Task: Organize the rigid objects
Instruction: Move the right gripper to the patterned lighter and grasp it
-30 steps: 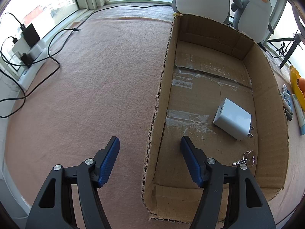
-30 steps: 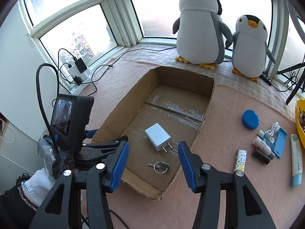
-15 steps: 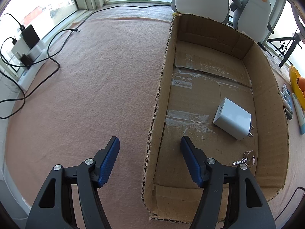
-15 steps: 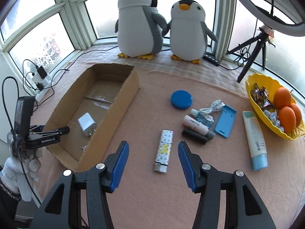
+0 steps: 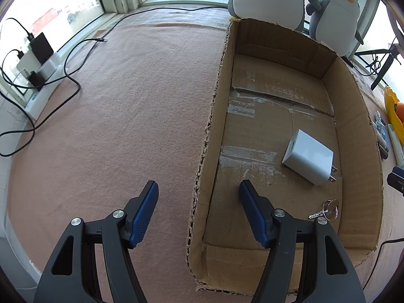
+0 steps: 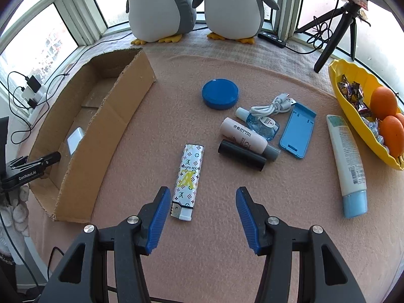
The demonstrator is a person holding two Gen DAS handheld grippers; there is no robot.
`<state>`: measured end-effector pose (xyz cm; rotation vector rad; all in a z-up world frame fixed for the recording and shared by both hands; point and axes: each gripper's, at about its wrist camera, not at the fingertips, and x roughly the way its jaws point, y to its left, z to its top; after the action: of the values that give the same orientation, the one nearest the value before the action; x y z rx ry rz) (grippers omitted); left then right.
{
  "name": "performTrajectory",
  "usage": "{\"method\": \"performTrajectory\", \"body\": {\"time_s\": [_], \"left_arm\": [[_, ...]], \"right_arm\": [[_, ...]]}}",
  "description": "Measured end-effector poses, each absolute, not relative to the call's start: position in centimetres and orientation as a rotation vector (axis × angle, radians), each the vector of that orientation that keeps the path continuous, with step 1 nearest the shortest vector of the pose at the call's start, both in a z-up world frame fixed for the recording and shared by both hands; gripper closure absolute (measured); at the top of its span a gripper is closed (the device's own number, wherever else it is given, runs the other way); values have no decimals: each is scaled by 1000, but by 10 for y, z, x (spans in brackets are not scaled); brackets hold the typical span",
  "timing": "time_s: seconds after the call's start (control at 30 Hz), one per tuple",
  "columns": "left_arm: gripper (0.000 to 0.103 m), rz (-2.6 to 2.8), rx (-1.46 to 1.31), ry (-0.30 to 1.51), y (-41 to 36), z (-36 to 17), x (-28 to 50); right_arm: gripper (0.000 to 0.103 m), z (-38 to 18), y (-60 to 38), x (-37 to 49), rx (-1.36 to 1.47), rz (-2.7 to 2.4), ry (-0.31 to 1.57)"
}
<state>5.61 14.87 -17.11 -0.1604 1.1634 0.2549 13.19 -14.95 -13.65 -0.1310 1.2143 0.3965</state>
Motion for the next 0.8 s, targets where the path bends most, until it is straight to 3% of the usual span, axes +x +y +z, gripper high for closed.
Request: {"method": "performTrajectory", "body": {"time_s": [0.4,0.8], "left_arm": [[37,254,-163,1163,149,-171,56],[36,252,-168,1163,151,-172,57]], "right_arm": [[55,-156,-123,148,-176,387,1277],[79,-167,-113,156,-226,379,1323]]}}
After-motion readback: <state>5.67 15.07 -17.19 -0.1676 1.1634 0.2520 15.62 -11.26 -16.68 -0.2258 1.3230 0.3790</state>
